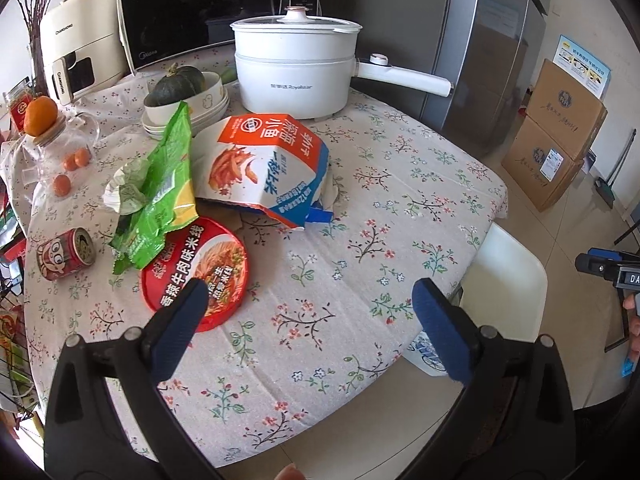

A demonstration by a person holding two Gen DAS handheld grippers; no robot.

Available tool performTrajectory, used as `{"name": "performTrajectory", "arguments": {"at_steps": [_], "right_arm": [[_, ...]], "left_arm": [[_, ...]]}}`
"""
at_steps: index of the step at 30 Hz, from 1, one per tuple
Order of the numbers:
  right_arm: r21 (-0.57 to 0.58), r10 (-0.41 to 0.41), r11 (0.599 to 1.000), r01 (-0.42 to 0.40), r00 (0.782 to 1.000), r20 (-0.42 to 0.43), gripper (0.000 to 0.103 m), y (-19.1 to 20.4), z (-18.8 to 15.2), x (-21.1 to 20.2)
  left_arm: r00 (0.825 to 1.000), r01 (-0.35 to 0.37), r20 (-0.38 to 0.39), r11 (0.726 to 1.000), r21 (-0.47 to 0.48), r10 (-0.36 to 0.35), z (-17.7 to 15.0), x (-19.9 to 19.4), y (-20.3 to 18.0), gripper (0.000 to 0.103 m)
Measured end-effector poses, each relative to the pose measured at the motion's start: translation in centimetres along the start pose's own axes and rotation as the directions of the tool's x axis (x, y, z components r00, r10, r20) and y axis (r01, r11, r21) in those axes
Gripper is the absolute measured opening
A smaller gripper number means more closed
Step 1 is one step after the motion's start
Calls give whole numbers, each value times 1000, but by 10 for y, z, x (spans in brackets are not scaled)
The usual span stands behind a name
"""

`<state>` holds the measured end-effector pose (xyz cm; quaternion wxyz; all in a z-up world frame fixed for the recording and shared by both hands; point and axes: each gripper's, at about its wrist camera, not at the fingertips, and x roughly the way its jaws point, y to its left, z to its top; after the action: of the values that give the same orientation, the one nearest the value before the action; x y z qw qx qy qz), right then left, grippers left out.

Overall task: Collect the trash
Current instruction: 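Move both tools back toward the table items, then grasp the red cartoon can with the left gripper while the right gripper grasps the green snack bag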

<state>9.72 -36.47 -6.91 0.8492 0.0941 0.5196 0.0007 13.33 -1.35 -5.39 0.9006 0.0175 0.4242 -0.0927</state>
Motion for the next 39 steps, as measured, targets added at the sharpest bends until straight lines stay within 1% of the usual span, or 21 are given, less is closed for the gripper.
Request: {"name": "performTrajectory", "arguments": {"at_steps": [6, 13, 21, 24, 27, 30, 33, 35, 39], "right_arm": [[-47, 37, 998, -37, 999, 14, 83, 37, 15, 2], [-102, 77, 992, -75, 997, 14, 83, 80, 24, 10], [-151, 108, 983, -106, 994, 3, 84, 127, 29, 22], [-166, 116, 979, -115, 993, -1, 84, 143, 30, 28], [-172, 131, 977, -130, 991, -6, 84, 158, 32, 34], [-179, 147, 973, -146, 989, -8, 84, 174, 37, 40], [-189, 171, 967, -169, 985, -5, 84, 194, 45, 48], [-190, 200, 962, -197, 980, -4, 84, 209, 51, 54], [-196, 252, 949, -248, 968, -5, 84, 241, 63, 70]], "left_arm": [[999, -45, 11, 996, -72, 46, -1, -10, 40, 101], [995, -97, 9, 985, -144, 99, -7, -20, 88, 101], [989, -146, -22, 965, -216, 145, -23, -24, 137, 101], [985, -170, -26, 959, -228, 168, -26, -26, 155, 101], [981, -193, -46, 951, -242, 187, -28, -27, 175, 101], [978, -206, -61, 938, -278, 197, -28, -28, 201, 101], [972, -234, -75, 915, -329, 222, -27, -24, 230, 101], [965, -260, -69, 908, -329, 252, -25, -18, 243, 101], [957, -289, -53, 908, -303, 287, -20, 3, 258, 101]]}}
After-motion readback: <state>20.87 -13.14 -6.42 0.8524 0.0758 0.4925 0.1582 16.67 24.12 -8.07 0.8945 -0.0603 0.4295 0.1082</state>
